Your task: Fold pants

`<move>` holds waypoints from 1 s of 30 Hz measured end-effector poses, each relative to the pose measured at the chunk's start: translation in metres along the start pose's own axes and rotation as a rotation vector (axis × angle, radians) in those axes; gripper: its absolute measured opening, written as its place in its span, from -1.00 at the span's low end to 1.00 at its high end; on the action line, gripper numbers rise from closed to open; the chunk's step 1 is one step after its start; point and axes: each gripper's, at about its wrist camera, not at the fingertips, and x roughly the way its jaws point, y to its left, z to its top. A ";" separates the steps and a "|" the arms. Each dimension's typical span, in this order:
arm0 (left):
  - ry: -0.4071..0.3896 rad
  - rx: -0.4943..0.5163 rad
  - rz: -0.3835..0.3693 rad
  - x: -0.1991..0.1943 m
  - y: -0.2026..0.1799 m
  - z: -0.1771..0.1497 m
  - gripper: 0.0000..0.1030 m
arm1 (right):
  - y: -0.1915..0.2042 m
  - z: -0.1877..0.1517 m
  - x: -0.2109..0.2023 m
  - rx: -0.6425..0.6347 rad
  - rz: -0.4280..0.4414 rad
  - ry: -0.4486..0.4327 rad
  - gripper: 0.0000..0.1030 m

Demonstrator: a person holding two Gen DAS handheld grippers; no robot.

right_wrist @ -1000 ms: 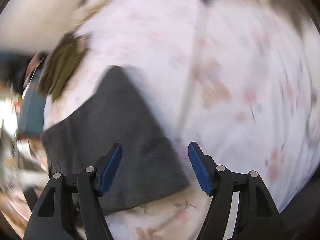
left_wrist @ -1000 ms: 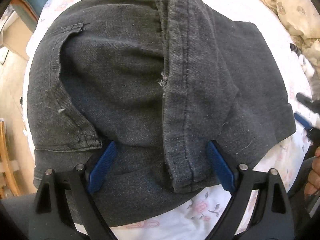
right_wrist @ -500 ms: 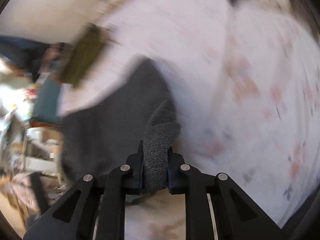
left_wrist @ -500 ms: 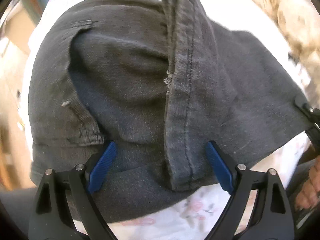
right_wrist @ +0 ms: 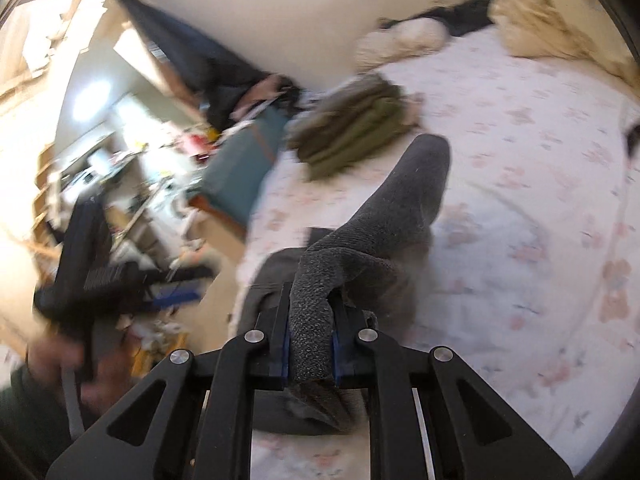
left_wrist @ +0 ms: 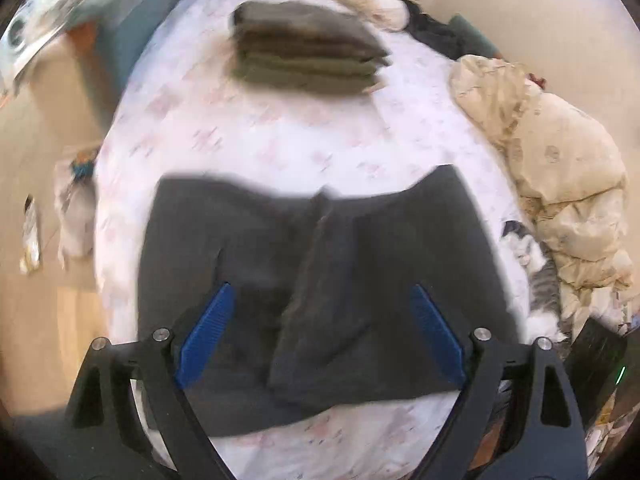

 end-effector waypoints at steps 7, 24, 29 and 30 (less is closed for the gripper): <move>0.046 0.131 -0.007 0.035 -0.073 0.064 0.68 | 0.027 -0.014 0.008 -0.120 0.047 0.047 -0.71; 0.141 0.261 0.036 0.030 -0.009 0.049 -0.85 | 0.076 -0.034 0.032 -0.257 0.167 0.164 -0.24; 0.123 0.189 0.055 0.013 0.064 0.045 -0.85 | 0.077 -0.026 0.016 -0.245 0.216 0.123 0.31; 0.116 0.173 0.056 0.010 0.078 0.046 -0.85 | 0.074 -0.024 0.020 -0.239 0.201 0.135 0.30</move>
